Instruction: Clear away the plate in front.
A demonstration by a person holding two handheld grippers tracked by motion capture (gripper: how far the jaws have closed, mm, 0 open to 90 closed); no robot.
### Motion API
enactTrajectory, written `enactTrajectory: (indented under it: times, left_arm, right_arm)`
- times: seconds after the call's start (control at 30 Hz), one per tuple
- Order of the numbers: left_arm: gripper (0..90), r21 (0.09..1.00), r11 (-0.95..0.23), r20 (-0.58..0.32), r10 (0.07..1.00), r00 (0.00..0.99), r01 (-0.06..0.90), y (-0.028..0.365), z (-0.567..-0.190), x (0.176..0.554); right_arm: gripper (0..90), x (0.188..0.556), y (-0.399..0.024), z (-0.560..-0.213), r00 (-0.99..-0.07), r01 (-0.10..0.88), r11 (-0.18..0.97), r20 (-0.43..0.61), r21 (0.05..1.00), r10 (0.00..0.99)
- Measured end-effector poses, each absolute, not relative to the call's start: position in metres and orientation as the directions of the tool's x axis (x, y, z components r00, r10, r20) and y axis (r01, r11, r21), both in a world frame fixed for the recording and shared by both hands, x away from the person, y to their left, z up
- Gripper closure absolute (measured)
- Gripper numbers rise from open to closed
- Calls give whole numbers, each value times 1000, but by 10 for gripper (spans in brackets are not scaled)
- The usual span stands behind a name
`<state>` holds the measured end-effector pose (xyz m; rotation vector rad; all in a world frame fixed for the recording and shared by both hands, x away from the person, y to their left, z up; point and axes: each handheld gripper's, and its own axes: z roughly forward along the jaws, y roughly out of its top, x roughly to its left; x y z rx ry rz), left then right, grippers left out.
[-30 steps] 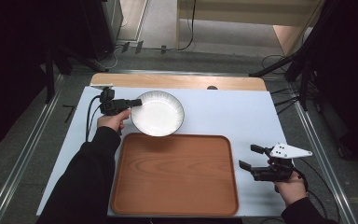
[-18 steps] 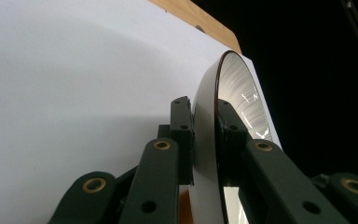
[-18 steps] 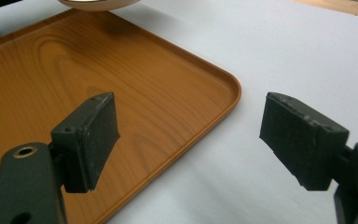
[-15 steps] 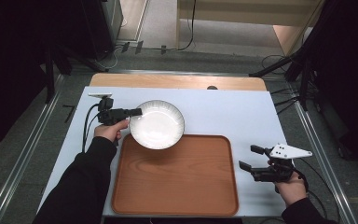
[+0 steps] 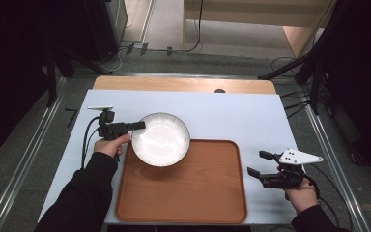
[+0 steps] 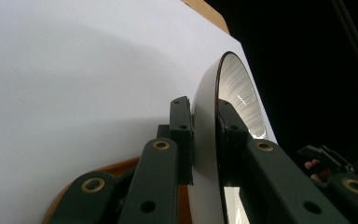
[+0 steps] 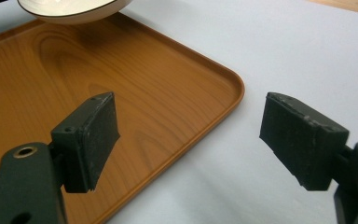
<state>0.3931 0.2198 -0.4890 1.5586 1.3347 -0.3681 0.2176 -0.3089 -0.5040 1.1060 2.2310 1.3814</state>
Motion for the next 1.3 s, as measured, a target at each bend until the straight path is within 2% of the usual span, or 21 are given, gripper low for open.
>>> enactTrajectory:
  times: [0.47, 1.3]
  left_arm:
    - [795, 480, 93, -751, 557, 354, 872, 227, -491, 369]
    - [785, 480, -17, -732, 544, 411, 877, 195, -503, 351]
  right_arm:
    - [199, 218, -306, -503, -663, 455, 248, 139, 855, 735]
    - [199, 219, -305, -504, -673, 457, 262, 138, 850, 727]
